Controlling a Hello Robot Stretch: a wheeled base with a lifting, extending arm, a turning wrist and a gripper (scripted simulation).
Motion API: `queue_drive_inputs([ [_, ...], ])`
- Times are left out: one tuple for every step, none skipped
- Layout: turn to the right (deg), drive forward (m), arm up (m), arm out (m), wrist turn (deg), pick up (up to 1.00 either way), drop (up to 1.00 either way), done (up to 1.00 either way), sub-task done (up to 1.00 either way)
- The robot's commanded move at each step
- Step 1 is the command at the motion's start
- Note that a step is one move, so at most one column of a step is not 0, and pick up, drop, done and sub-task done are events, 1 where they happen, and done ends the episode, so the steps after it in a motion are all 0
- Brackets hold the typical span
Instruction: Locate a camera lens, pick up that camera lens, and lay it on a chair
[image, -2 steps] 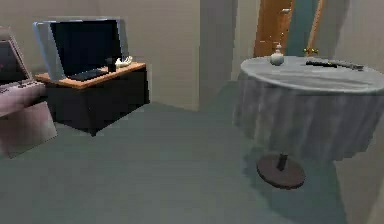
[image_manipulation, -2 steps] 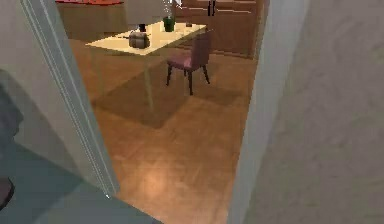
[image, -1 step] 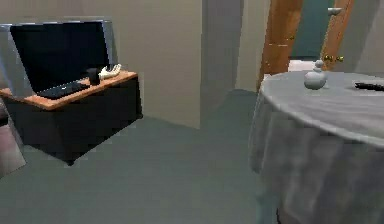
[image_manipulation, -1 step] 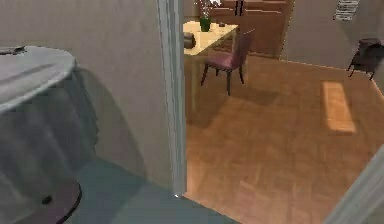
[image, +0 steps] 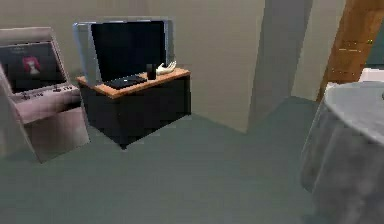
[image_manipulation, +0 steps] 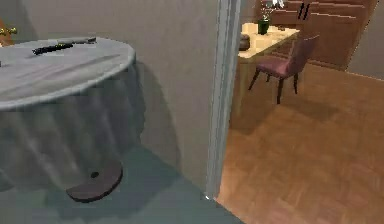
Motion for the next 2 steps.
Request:
queue_drive_inputs([
  [0.0, 1.00, 0.00, 0.00, 0.0, 0.00, 0.00, 0.00, 0.00],
  [-6.0, 0.00, 0.00, 0.00, 0.0, 0.00, 0.00, 0.00, 0.00],
])
